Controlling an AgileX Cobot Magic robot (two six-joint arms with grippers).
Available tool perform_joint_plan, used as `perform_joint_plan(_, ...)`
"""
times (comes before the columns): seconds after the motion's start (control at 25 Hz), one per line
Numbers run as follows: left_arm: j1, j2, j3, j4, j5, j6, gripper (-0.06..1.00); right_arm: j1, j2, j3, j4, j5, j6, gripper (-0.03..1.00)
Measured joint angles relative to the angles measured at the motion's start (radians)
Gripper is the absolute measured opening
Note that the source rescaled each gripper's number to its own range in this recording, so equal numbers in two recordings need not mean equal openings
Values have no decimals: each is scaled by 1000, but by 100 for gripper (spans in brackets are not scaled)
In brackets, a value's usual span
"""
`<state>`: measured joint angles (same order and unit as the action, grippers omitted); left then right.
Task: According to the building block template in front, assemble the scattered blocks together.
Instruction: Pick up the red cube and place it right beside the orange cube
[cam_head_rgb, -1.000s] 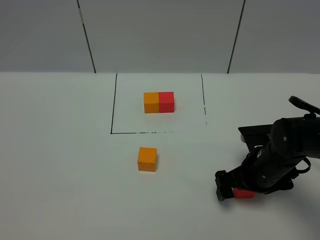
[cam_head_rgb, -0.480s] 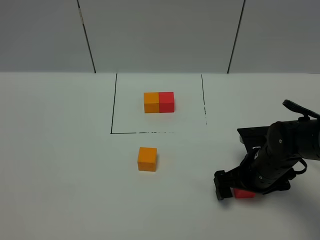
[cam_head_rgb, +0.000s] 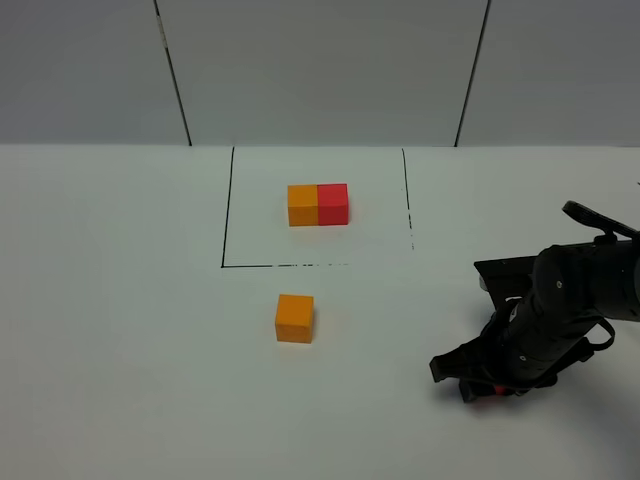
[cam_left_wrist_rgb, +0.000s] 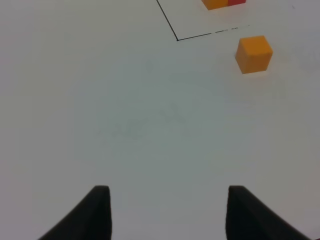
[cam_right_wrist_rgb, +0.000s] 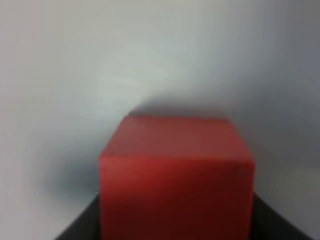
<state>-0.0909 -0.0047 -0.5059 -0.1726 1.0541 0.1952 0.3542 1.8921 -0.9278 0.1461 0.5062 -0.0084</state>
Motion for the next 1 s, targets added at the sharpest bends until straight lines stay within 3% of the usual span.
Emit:
perform_joint_plan(0.12, 0, 0, 0, 0, 0, 0, 29, 0, 3, -24, 2, 27, -41, 15)
perform_joint_plan(0.44, 0, 0, 0, 0, 0, 0, 29, 10, 7, -299, -12, 279, -326, 15)
perform_joint_plan(0.72, 0, 0, 0, 0, 0, 0, 29, 133, 13, -473, -180, 373, -701, 15)
perform_joint_plan(1.0, 0, 0, 0, 0, 0, 0, 29, 224, 110, -551, -326, 430, -826, 15)
